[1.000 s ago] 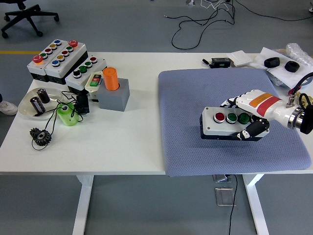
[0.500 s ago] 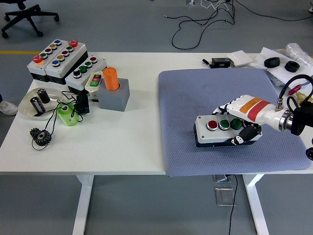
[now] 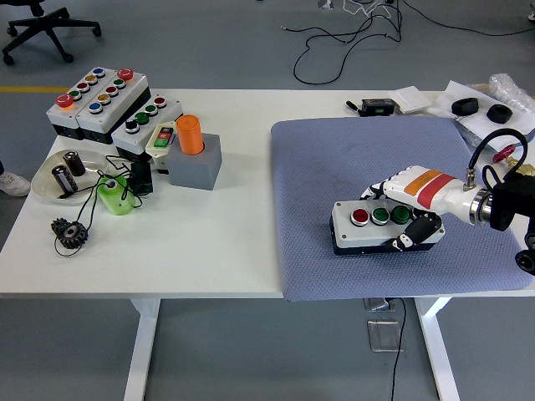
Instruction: Pick up the button,place it on the desk,press the button,press the button
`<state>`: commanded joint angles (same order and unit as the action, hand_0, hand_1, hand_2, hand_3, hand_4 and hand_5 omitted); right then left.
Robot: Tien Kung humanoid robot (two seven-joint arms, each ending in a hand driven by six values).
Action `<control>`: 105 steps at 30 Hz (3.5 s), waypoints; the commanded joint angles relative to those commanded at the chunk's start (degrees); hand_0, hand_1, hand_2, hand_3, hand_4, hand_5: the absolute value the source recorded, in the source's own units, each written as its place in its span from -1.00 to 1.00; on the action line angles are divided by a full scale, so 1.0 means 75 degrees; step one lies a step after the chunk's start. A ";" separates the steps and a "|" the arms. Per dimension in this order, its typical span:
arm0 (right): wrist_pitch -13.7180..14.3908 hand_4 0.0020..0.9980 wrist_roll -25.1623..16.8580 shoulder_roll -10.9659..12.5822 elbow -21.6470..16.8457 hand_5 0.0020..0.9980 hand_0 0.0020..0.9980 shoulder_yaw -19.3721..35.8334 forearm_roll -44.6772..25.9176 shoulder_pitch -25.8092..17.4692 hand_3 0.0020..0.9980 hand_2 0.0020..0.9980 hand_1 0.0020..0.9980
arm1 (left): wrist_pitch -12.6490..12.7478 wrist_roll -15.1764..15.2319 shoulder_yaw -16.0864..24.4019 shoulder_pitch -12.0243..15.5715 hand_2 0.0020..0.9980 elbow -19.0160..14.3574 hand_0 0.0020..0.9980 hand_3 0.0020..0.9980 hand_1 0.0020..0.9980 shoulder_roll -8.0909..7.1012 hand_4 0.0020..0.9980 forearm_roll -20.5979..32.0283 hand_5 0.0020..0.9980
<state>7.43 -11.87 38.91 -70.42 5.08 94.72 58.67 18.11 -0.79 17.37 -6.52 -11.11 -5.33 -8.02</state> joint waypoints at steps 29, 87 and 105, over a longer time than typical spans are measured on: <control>-0.0392 0.11 0.0055 -0.0081 0.0281 -0.97 0.52 0.0025 0.0455 -0.0015 0.55 0.34 0.41 | 0.0000 0.0000 -0.0123 0.0051 0.09 0.0004 0.25 0.04 0.14 0.0028 -0.40 0.0076 1.00; -0.0671 -0.08 0.3882 0.2063 -0.3727 -1.00 -0.59 0.3348 -0.2573 -0.2205 0.53 -0.79 -1.00 | -0.0012 0.0003 -0.0063 0.0068 0.09 0.0013 0.24 0.04 0.14 0.0004 -0.41 0.0004 1.00; -0.0861 -0.18 0.4510 0.1320 -0.3454 -1.00 -0.62 0.2675 -0.2284 -0.1992 0.53 -0.81 -1.00 | -0.0023 -0.0006 -0.0244 0.0192 0.08 0.0007 0.24 0.03 0.14 0.0013 -0.41 0.0089 1.00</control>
<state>0.97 21.96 48.81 -96.32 25.14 77.59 43.73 17.94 -0.84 15.54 -5.07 -11.06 -5.23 -7.35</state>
